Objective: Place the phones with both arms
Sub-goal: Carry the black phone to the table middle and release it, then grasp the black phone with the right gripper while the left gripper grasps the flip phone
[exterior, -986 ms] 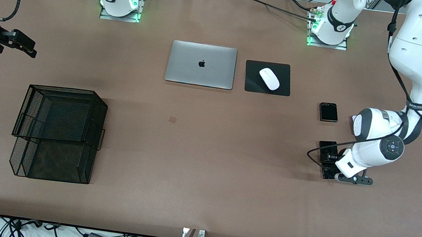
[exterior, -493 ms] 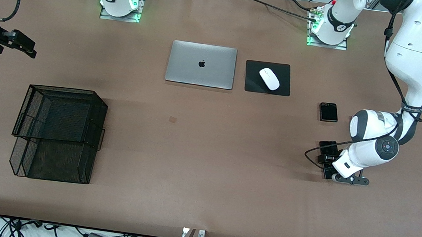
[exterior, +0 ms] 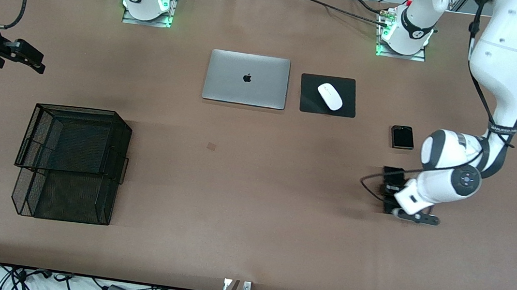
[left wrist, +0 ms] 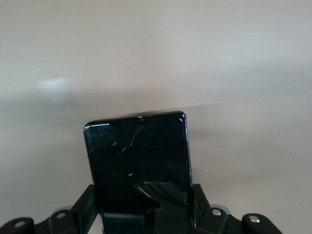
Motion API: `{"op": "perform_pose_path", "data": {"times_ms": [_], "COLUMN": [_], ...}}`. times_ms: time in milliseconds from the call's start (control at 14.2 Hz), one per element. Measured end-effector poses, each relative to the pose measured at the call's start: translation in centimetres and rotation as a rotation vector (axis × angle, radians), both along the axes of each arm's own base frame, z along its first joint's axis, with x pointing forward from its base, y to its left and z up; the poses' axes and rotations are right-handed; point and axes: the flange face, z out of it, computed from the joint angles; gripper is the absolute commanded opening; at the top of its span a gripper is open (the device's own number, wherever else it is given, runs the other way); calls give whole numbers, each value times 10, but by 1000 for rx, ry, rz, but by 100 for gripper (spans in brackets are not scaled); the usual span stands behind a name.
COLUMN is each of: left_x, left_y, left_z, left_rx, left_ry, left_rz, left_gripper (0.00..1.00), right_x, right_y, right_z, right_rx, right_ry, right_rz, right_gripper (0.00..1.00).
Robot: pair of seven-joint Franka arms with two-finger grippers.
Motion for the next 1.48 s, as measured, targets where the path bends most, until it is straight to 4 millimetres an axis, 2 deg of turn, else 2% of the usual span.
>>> {"op": "perform_pose_path", "data": {"times_ms": [141, 282, 352, 563, 634, 704, 775, 845, 986, 1268, 1338, 1479], "left_x": [-13, -32, -45, -89, -103, -114, -121, -123, -118, -102, -98, -80], "left_y": [-78, -158, -200, -315, -346, -367, -378, -380, -377, -369, -359, -317], "left_z": [26, 33, 34, 16, 5, -8, -20, -29, -34, -11, 1, 42], "left_rx": [-42, -60, -61, -85, -116, -143, -158, -164, -165, -159, -120, -3], "left_ry": [17, 20, 21, 13, -14, -34, -41, -40, -42, -54, -29, 19], "left_rz": [-22, -36, -36, 3, 19, 31, 37, 39, 49, 63, 64, 78], "left_gripper": [24, 25, 30, 31, 31, 35, 72, 100, 100, 100, 100, 100], "right_x": [2, 3, 4, 8, 12, 16, 20, 24, 32, 48, 51, 55], "right_y": [1, 2, 2, 9, 18, 32, 48, 65, 95, 133, 145, 175], "right_z": [-3, -4, -4, -11, -18, -25, -32, -39, -57, -94, -104, -122], "right_rx": [-1, -1, -1, 1, 8, 19, 24, 25, 23, 19, 18, 18], "right_ry": [2, 0, -2, 4, 8, 9, 9, 7, 8, -6, -12, -27], "right_rz": [2, 3, 4, 17, 30, 51, 76, 103, 148, 204, 223, 262], "right_gripper": [100, 100, 100, 100, 100, 100, 100, 100, 100, 100, 100, 100]}}
